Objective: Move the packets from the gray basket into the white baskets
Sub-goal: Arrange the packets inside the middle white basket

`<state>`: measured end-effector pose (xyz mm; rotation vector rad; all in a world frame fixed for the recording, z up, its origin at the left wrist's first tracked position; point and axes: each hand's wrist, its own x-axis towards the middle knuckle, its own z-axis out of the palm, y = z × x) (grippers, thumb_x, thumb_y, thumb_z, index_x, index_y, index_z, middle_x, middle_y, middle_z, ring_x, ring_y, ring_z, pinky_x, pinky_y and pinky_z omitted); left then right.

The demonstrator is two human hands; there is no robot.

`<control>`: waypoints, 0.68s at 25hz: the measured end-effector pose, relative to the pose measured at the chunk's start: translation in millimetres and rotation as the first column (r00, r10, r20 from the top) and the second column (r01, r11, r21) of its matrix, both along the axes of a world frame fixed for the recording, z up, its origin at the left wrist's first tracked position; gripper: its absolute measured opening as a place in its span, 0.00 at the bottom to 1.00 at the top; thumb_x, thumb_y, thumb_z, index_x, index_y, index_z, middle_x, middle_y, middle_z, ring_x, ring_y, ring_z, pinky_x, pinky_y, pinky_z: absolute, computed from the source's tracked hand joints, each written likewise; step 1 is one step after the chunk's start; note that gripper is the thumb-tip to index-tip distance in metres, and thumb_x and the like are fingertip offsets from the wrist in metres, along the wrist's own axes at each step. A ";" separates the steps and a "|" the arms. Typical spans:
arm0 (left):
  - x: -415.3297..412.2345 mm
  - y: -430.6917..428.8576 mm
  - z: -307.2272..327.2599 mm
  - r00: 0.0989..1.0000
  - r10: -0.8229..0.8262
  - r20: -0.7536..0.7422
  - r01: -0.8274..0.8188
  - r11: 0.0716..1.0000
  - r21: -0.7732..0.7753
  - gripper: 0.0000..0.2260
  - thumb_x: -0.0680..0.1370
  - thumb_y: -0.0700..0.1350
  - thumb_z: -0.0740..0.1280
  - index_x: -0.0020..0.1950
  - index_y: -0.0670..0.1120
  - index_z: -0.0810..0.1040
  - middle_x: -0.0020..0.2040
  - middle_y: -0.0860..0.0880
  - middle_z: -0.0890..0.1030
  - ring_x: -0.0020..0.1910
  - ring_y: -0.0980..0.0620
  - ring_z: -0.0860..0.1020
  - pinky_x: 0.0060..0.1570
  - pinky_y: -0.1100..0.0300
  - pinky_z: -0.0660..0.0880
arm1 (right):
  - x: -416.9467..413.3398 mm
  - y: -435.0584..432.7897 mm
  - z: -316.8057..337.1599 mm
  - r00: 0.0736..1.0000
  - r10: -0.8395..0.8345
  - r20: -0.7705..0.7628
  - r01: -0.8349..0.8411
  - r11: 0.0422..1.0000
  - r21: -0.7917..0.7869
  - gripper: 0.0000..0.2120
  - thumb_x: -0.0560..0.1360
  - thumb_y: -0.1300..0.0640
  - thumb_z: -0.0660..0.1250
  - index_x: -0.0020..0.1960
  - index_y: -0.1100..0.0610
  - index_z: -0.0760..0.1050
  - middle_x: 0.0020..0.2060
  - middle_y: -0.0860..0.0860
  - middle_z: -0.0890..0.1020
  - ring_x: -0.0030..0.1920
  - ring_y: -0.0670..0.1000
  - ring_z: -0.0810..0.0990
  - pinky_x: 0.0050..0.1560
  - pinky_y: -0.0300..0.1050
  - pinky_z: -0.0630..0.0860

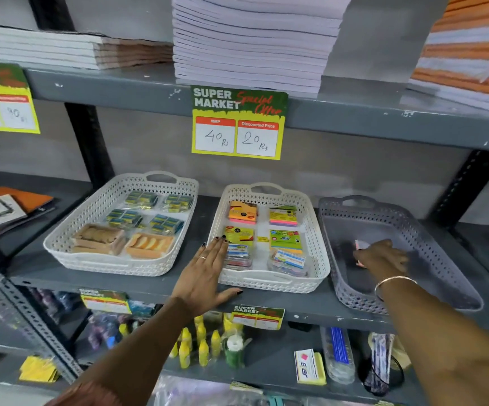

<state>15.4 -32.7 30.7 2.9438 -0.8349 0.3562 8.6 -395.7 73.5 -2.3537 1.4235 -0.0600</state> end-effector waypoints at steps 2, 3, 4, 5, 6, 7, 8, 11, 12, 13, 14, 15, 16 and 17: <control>-0.4 -1.2 0.0 1.000 -0.005 -0.010 0.005 1.000 -0.002 0.46 0.69 0.72 0.40 0.73 0.38 0.49 0.74 0.42 0.55 0.73 0.47 0.54 0.71 0.49 0.49 | 7.2 8.3 19.7 0.998 0.012 0.054 -0.011 1.000 -0.026 0.39 0.72 0.47 0.69 0.74 0.62 0.56 0.72 0.65 0.62 0.72 0.63 0.62 0.67 0.56 0.66; -0.2 -1.3 -0.5 1.000 -0.010 0.009 0.010 1.000 -0.006 0.46 0.69 0.72 0.39 0.73 0.38 0.46 0.75 0.43 0.52 0.74 0.47 0.52 0.71 0.50 0.46 | 13.6 15.5 29.4 0.996 0.029 0.082 -0.026 0.999 -0.034 0.39 0.72 0.47 0.69 0.74 0.62 0.56 0.72 0.65 0.63 0.72 0.63 0.63 0.67 0.55 0.66; 0.1 -1.1 -0.8 0.999 -0.019 0.028 0.019 1.000 -0.008 0.45 0.68 0.72 0.38 0.73 0.39 0.43 0.75 0.43 0.50 0.74 0.48 0.50 0.71 0.51 0.44 | 20.0 24.6 39.2 0.992 0.052 0.112 -0.047 0.998 -0.040 0.38 0.71 0.47 0.69 0.74 0.62 0.58 0.71 0.64 0.65 0.71 0.62 0.64 0.67 0.54 0.66; 0.3 -0.1 -0.6 0.999 -0.031 0.035 0.031 0.999 -0.007 0.44 0.69 0.72 0.39 0.72 0.40 0.40 0.75 0.44 0.48 0.74 0.48 0.48 0.71 0.52 0.42 | 27.3 36.5 48.7 0.986 0.084 0.142 -0.078 0.996 -0.046 0.38 0.69 0.46 0.69 0.73 0.61 0.61 0.70 0.64 0.67 0.70 0.62 0.67 0.66 0.54 0.67; 0.8 1.3 0.3 0.999 -0.042 0.034 0.042 0.999 -0.015 0.43 0.69 0.71 0.40 0.72 0.40 0.38 0.75 0.44 0.45 0.74 0.48 0.47 0.71 0.52 0.42 | 34.6 50.6 56.4 0.977 0.112 0.180 -0.106 0.994 -0.041 0.39 0.67 0.43 0.70 0.71 0.61 0.63 0.69 0.63 0.69 0.69 0.62 0.69 0.65 0.53 0.69; 1.4 3.7 -0.3 0.999 -0.041 0.029 0.042 0.998 -0.036 0.43 0.69 0.72 0.40 0.71 0.40 0.38 0.74 0.45 0.43 0.74 0.47 0.46 0.71 0.52 0.41 | 42.9 66.7 62.6 0.965 0.145 0.218 -0.141 0.989 -0.036 0.39 0.66 0.42 0.70 0.70 0.61 0.64 0.68 0.63 0.70 0.68 0.63 0.69 0.65 0.54 0.71; 2.6 8.0 -0.9 1.000 -0.022 0.019 0.023 0.997 -0.070 0.45 0.69 0.72 0.39 0.71 0.40 0.38 0.73 0.45 0.42 0.74 0.47 0.45 0.71 0.52 0.42 | 51.8 86.3 68.1 0.951 0.185 0.247 -0.181 0.983 -0.036 0.39 0.67 0.42 0.71 0.70 0.61 0.63 0.68 0.64 0.69 0.69 0.63 0.68 0.65 0.54 0.70; 7.7 28.8 -11.1 0.995 0.063 -0.078 -0.074 0.987 -0.146 0.52 0.62 0.77 0.36 0.73 0.40 0.41 0.75 0.45 0.44 0.74 0.48 0.45 0.72 0.54 0.45 | 74.9 150.1 73.0 0.910 0.321 0.264 -0.327 0.945 -0.022 0.37 0.69 0.45 0.70 0.71 0.59 0.60 0.69 0.64 0.66 0.71 0.62 0.65 0.66 0.52 0.68; 8.6 36.3 -17.0 0.991 0.063 -0.118 -0.080 0.987 -0.139 0.54 0.60 0.78 0.37 0.74 0.40 0.42 0.76 0.44 0.46 0.75 0.48 0.46 0.72 0.54 0.47 | 80.7 169.2 69.6 0.899 0.354 0.258 -0.366 0.931 -0.001 0.38 0.70 0.44 0.70 0.72 0.59 0.58 0.70 0.63 0.66 0.71 0.62 0.64 0.67 0.52 0.67; 9.4 42.8 -22.8 0.987 0.050 -0.151 -0.067 0.991 -0.115 0.55 0.59 0.78 0.38 0.74 0.40 0.43 0.76 0.43 0.48 0.75 0.48 0.48 0.72 0.54 0.48 | 86.3 185.4 63.4 0.888 0.391 0.241 -0.405 0.914 0.009 0.41 0.70 0.44 0.70 0.74 0.59 0.56 0.71 0.63 0.64 0.72 0.62 0.62 0.68 0.52 0.66; 8.9 46.3 -29.3 0.984 0.032 -0.178 -0.048 0.995 -0.087 0.55 0.58 0.78 0.39 0.74 0.40 0.44 0.76 0.43 0.49 0.75 0.48 0.49 0.72 0.54 0.49 | 88.8 198.3 56.2 0.878 0.426 0.219 -0.441 0.898 0.020 0.43 0.70 0.43 0.69 0.76 0.59 0.54 0.73 0.63 0.63 0.73 0.63 0.60 0.69 0.52 0.64; 8.9 49.0 -35.1 0.981 0.022 -0.193 -0.037 0.996 -0.076 0.56 0.58 0.78 0.40 0.74 0.40 0.46 0.76 0.42 0.51 0.74 0.47 0.51 0.72 0.54 0.49 | 91.7 210.0 47.2 0.869 0.456 0.190 -0.470 0.882 0.033 0.44 0.70 0.41 0.69 0.76 0.60 0.53 0.73 0.63 0.62 0.74 0.63 0.60 0.70 0.52 0.63; 9.9 50.5 -40.5 0.983 0.022 -0.184 -0.037 0.996 -0.078 0.55 0.59 0.78 0.39 0.74 0.39 0.48 0.76 0.42 0.53 0.74 0.47 0.52 0.72 0.53 0.50 | 94.8 219.2 37.1 0.865 0.474 0.165 -0.486 0.873 0.044 0.44 0.70 0.40 0.68 0.76 0.60 0.53 0.73 0.63 0.62 0.73 0.62 0.61 0.70 0.52 0.63; 10.4 50.1 -43.6 0.986 0.025 -0.163 -0.039 0.996 -0.079 0.55 0.59 0.78 0.38 0.74 0.39 0.50 0.75 0.42 0.54 0.74 0.46 0.53 0.72 0.52 0.51 | 97.1 225.6 28.0 0.864 0.482 0.146 -0.492 0.869 0.044 0.45 0.70 0.38 0.68 0.75 0.61 0.54 0.72 0.63 0.64 0.72 0.62 0.62 0.69 0.52 0.64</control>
